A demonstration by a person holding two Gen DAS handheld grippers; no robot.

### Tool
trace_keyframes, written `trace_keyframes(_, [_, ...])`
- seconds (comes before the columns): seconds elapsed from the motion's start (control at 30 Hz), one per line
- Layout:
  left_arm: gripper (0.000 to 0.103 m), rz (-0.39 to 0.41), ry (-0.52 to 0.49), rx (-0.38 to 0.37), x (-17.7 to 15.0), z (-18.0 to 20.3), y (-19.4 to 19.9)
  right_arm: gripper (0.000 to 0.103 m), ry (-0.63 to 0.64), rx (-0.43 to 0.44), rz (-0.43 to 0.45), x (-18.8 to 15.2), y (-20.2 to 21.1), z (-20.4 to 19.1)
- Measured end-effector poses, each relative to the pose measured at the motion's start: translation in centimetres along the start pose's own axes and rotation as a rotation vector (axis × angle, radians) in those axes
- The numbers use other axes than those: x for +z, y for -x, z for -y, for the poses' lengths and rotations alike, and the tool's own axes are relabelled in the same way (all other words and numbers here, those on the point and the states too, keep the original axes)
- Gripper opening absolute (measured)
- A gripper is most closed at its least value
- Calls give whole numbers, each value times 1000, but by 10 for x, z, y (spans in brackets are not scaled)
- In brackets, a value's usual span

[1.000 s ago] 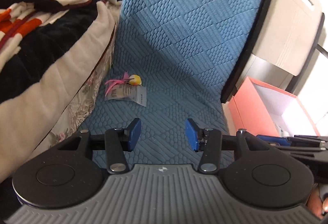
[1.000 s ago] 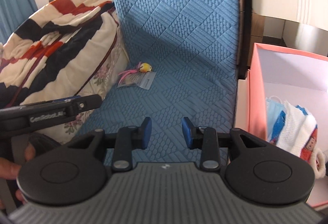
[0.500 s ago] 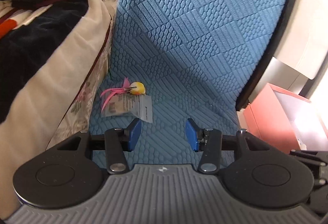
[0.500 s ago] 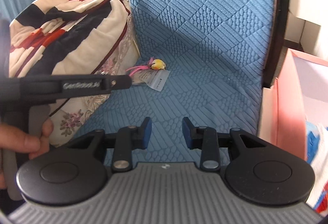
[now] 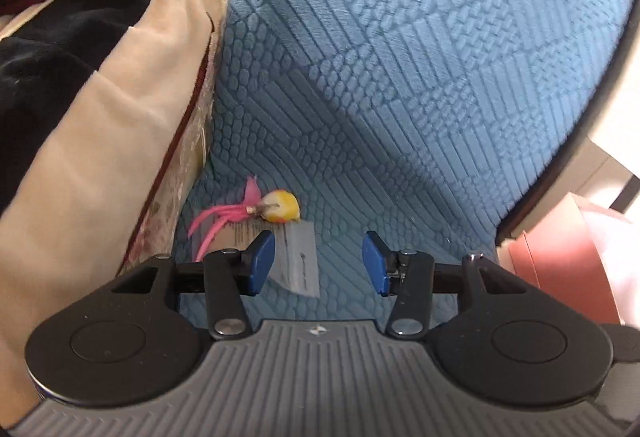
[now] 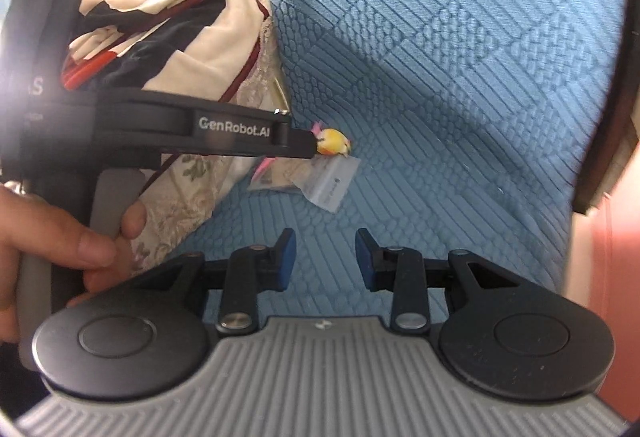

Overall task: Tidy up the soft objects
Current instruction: 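Move both grippers from the box toward the pink feather toy on the cushion, then grasp the pink feather toy with the left gripper while the right gripper grasps the clear packet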

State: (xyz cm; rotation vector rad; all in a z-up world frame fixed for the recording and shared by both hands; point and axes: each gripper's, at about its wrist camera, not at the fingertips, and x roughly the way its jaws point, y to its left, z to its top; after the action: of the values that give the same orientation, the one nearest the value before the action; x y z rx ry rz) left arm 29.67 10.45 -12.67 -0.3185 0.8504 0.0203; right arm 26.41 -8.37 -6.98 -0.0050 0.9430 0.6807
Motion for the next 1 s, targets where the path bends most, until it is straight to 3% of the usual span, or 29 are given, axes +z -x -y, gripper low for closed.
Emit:
trace_keyframes(0.17, [55,-16,33,33,19,-9,-25,35,11,36,2,11,-29,1])
trace_keyframes(0.53, [55,-126,27,32,39,-20,-85,35,126,86,2,27,-84,-7])
trace_keyframes(0.8, [55,-182,13,49,37,-25,-110,35,260,97,-55,27,-119,-15])
trace_keyframes(0.93, [54,-191,-1,65,35,-24,-118,36,339,52,-87,22,-136,-22])
trace_keyframes(1.0, [53,-192,-4,69,34,-23,-122,36,368,59,-68,19,-139,-25])
